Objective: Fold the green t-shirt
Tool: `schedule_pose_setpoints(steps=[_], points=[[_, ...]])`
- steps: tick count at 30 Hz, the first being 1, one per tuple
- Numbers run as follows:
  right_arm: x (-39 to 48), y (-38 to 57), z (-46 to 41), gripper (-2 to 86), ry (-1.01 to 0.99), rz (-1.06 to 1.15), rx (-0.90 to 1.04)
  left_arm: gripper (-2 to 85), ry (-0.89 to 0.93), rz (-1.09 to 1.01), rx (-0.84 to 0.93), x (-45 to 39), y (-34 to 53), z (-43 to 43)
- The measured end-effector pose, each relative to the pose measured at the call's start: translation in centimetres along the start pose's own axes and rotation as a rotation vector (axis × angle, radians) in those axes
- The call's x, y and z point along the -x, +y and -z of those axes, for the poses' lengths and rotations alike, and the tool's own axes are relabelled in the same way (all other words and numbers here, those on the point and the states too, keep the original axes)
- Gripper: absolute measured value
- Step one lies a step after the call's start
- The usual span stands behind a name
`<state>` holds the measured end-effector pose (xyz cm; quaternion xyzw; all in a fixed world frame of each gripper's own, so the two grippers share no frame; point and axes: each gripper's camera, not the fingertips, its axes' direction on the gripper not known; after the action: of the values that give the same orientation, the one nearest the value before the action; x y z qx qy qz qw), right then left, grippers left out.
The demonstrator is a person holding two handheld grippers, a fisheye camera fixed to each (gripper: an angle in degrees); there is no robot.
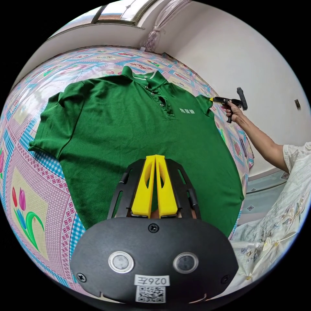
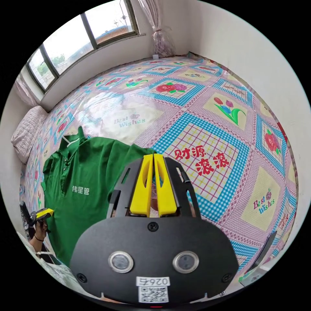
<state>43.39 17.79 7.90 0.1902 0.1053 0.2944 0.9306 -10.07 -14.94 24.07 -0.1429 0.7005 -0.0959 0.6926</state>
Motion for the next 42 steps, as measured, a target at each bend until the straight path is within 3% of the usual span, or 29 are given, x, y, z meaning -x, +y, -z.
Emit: schedule_pose_setpoints(steps=[4,8,14,20,23,26,28,32,36,39,42], points=[[5.7,0.8,2.8,0.4,-0.09,0.173,-0.035,-1.0,0.015,0.007,-0.01,0.6,0.3,0.1],[13.8,3.1,3.1,7.8,-0.169,0.493,0.072,-1.0,0.045,0.021,-0.011,1.4,0.5,0.3],[9.3,5.0,4.2,9.1,-0.207,0.296,-0.004,-1.0,0.046,0.02,-0.012,1.9,0.6,0.6],[3.2,7.1,-0.2,9.1,-0.15,0.062,0.056,-1.0,0.069,0.032,-0.01,2.7,0.7,0.9],[0.8,8.1,-2.1,8.7,-0.216,-0.056,0.059,-1.0,0.056,0.026,-0.01,2.6,0.7,1.0],[-0.4,9.1,-2.7,3.0,-0.342,-0.088,0.03,-1.0,0.05,0.023,-0.01,2.6,0.7,1.1],[0.6,10.1,-1.1,1.6,-0.318,-0.03,-0.055,-1.0,0.052,0.025,-0.01,2.7,0.7,1.2],[6.7,12.8,2.2,3.5,-0.236,0.331,-0.15,-1.0,0.064,0.03,-0.009,3.0,0.7,1.2],[11.8,15.1,0.0,7.0,-0.115,0.665,0.031,-1.0,0.08,0.038,-0.008,3.3,0.6,1.3],[11.8,15.5,-0.9,7.2,-0.119,0.664,0.073,-1.0,0.072,0.034,-0.009,3.1,0.6,1.3],[9.5,14.1,0.4,5.4,-0.194,0.492,-0.052,-1.0,0.074,0.036,-0.009,3.1,0.5,1.2]])
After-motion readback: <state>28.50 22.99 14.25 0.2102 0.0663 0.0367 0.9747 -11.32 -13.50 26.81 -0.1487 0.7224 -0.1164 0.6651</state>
